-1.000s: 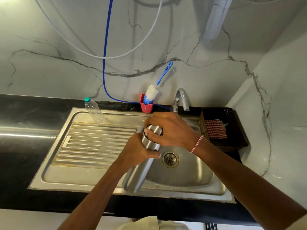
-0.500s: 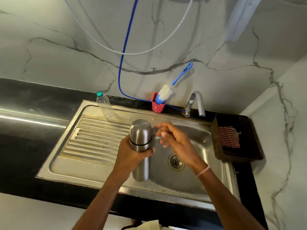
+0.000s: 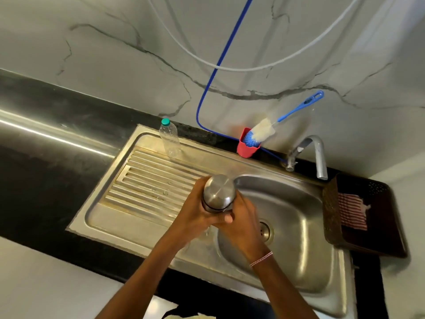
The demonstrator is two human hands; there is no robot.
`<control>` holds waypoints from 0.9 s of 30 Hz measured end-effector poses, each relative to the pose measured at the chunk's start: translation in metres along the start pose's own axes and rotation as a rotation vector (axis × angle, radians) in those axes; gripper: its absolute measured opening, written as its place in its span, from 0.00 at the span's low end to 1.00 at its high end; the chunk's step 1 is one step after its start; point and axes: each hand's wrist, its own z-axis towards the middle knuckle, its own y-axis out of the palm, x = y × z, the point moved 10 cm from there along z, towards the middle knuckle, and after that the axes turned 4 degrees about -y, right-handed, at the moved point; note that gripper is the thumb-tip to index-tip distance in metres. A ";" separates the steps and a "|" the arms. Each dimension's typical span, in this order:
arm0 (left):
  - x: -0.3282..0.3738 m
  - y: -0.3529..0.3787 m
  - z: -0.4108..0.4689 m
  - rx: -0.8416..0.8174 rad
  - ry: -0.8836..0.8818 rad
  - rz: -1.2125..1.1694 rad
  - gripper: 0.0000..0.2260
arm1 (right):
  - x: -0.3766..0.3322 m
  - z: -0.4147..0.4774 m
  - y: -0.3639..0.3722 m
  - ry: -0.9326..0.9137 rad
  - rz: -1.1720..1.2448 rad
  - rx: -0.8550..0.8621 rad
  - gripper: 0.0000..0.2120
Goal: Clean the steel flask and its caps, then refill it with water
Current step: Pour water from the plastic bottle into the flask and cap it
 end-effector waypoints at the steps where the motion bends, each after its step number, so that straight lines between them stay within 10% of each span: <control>1: -0.001 -0.001 0.005 -0.016 0.023 0.011 0.42 | -0.001 0.005 0.003 -0.014 0.021 -0.011 0.28; 7: -0.022 -0.021 0.046 -0.014 0.173 0.286 0.47 | 0.016 0.048 0.017 0.099 0.091 0.013 0.36; 16: -0.136 -0.107 0.111 0.175 -0.082 1.096 0.42 | 0.050 0.140 0.015 0.283 0.119 0.222 0.32; 27: -0.171 -0.113 0.147 0.024 -0.153 1.246 0.37 | 0.057 0.195 0.042 0.227 0.154 0.203 0.32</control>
